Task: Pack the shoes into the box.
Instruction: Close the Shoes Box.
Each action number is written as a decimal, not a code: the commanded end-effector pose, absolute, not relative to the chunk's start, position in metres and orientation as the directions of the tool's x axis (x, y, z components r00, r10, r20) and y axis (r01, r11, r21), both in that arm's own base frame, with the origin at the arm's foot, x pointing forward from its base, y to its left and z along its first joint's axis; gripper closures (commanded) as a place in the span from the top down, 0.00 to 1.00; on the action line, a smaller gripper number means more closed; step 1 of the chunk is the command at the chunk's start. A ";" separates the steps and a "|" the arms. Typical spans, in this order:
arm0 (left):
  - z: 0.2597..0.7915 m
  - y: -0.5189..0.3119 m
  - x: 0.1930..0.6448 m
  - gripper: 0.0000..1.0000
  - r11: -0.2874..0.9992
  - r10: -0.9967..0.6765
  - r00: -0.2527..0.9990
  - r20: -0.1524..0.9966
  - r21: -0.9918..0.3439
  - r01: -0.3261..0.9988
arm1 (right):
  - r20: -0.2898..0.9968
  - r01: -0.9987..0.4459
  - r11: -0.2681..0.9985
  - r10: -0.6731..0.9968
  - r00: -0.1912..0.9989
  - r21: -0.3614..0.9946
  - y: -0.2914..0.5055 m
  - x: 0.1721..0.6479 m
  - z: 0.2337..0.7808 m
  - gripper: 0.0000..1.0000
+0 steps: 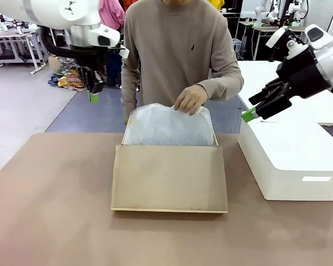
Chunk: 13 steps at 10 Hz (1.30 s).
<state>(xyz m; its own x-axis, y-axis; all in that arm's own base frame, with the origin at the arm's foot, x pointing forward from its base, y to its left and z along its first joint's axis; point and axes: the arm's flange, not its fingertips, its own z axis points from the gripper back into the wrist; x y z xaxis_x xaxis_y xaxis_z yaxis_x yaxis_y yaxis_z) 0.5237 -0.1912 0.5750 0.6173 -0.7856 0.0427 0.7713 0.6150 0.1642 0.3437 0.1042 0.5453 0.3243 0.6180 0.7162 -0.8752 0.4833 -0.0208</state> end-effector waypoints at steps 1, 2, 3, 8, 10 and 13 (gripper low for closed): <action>0.571 -0.156 0.517 0.06 0.381 -0.924 0.373 0.078 0.151 0.912 | 0.733 -0.885 0.465 0.607 0.306 -0.015 0.104 0.346 0.544 1.00; 0.572 -0.145 0.519 0.06 0.317 -0.948 0.310 0.069 0.140 0.938 | 0.733 -0.885 0.465 0.607 0.306 -0.015 0.104 0.346 0.544 1.00; 0.571 -0.135 0.520 0.06 0.161 -0.985 0.151 0.081 0.131 0.978 | 0.733 -0.885 0.465 0.607 0.306 -0.015 0.104 0.346 0.544 1.00; 0.572 -0.132 0.531 0.06 0.013 -0.993 -0.003 0.117 0.132 0.991 | 0.733 -0.885 0.465 0.607 0.306 -0.015 0.104 0.346 0.544 1.00; 0.572 -0.132 0.531 0.06 0.013 -0.993 -0.003 0.117 0.132 0.991 | 0.733 -0.885 0.465 0.607 0.306 -0.015 0.104 0.346 0.544 1.00; 0.571 -0.132 0.531 0.06 -0.004 -0.991 -0.021 0.132 0.125 0.992 | 0.733 -0.885 0.465 0.607 0.306 -0.015 0.104 0.346 0.544 1.00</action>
<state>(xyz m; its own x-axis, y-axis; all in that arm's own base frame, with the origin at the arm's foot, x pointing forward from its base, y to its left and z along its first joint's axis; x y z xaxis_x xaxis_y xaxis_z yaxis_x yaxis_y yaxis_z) 0.5308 -0.1317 0.5705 -0.0208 -0.9910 0.1321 0.9922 -0.0042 0.1244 0.3438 0.1042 0.5453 0.3244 0.6180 0.7162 -0.8751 0.4835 -0.0208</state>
